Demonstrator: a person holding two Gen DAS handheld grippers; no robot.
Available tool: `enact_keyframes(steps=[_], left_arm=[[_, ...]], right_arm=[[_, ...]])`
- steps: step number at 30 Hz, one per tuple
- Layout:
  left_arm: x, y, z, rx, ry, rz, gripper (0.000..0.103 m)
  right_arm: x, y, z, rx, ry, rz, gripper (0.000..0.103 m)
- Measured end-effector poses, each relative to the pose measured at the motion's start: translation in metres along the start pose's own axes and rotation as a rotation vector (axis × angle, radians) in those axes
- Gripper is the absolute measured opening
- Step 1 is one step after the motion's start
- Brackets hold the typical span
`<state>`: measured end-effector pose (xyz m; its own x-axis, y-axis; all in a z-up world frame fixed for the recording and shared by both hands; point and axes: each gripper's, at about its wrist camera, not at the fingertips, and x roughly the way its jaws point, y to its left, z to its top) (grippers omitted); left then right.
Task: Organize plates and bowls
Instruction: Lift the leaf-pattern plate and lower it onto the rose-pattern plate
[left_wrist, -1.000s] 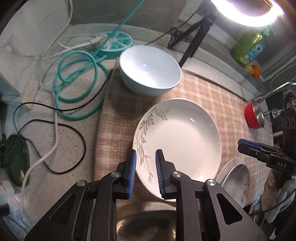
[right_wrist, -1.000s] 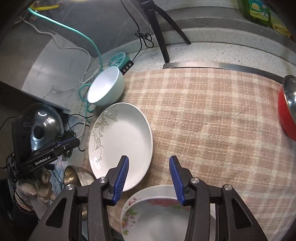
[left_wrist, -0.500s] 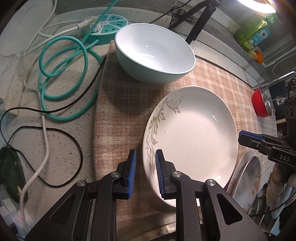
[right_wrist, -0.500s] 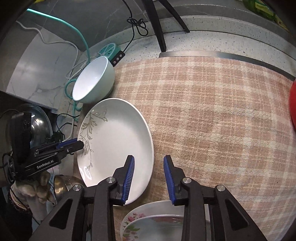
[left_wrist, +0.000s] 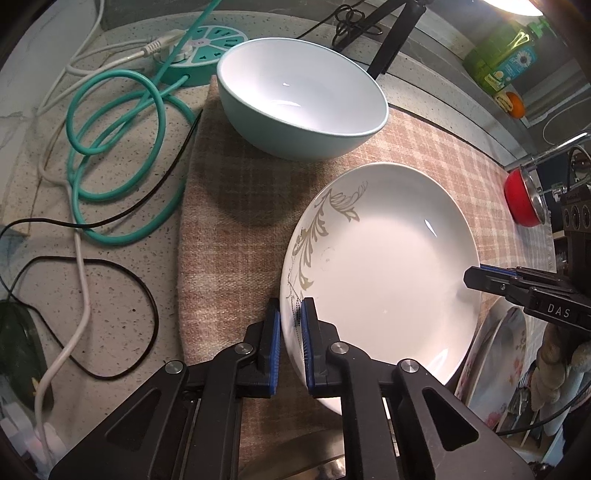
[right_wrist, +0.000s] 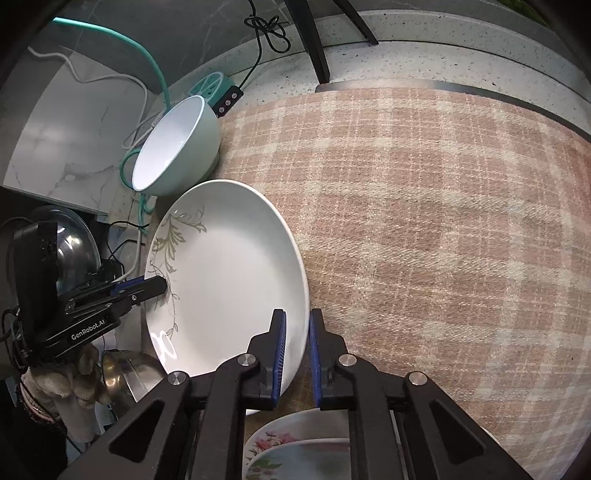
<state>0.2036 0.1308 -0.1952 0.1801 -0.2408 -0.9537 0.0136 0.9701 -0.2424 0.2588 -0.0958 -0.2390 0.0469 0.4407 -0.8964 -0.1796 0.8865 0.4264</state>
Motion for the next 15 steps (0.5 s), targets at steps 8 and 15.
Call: enact_keyframes(steps=[8, 15], left_arm=[[-0.0014, 0.0016, 0.0011, -0.019, -0.016, -0.011, 0.009], [-0.0077, -0.0037, 0.0033, -0.016, -0.036, -0.023, 0.009]], right_arm=[[-0.0018, -0.0035, -0.0018, 0.024, 0.006, -0.005, 0.008], [-0.0072, -0.0087, -0.0060, 0.051, 0.001, -0.009, 0.008]])
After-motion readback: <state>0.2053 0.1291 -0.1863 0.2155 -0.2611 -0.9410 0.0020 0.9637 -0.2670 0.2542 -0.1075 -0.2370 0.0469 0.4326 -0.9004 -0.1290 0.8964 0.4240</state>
